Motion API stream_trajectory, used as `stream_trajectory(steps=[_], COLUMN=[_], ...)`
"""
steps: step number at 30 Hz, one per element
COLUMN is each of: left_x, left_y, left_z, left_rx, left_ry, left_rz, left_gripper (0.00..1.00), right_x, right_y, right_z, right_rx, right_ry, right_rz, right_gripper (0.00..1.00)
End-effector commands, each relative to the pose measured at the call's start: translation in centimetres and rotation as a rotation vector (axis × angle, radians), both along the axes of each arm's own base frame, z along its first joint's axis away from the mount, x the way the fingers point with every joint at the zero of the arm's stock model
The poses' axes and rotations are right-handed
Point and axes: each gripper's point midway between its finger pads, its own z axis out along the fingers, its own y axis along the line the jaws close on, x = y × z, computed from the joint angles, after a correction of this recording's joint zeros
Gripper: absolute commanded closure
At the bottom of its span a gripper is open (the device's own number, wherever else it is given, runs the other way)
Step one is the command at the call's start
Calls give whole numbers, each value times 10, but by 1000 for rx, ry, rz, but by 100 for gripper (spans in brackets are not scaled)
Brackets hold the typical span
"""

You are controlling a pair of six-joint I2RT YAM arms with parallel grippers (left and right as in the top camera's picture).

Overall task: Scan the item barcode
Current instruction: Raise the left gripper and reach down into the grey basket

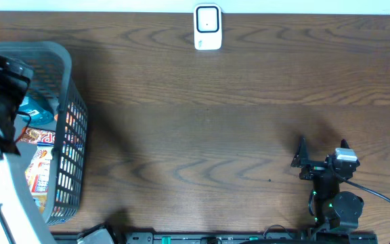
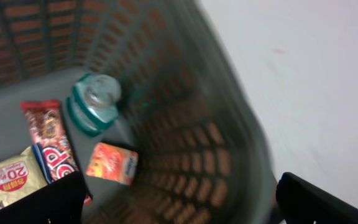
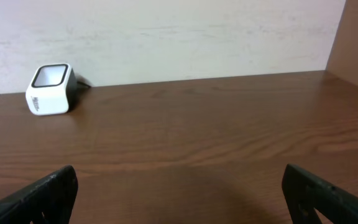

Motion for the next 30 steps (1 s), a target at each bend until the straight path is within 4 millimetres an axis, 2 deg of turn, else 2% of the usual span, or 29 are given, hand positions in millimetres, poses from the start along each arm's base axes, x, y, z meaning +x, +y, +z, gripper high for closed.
stream_trajectory(steps=[1,10,13,17,21,30], left_x=[5,11,13,25,24,29], left_y=[29,60,67,75,74,78], left_z=[-20,-77,-76,-63,-67,-90], left_rx=[-49,-96,-37,193,326,353], left_ry=[37,179,196,260,362,437], left_rz=[198,381,336,109,-52,-120], left_gripper=[2,2,2,2,2,2], right_x=[0,0,0,0,0,0], right_y=[-1,-1,-1,-1,-1,-1], right_z=[0,0,0,0,0,0], right_rx=[12,13,13,13,13,13], right_ry=[-2,-2,-2,-2,-2,-2], right_rz=[-4,-4,-4,-4,-4,-4], right_gripper=[1,1,1,1,1,1])
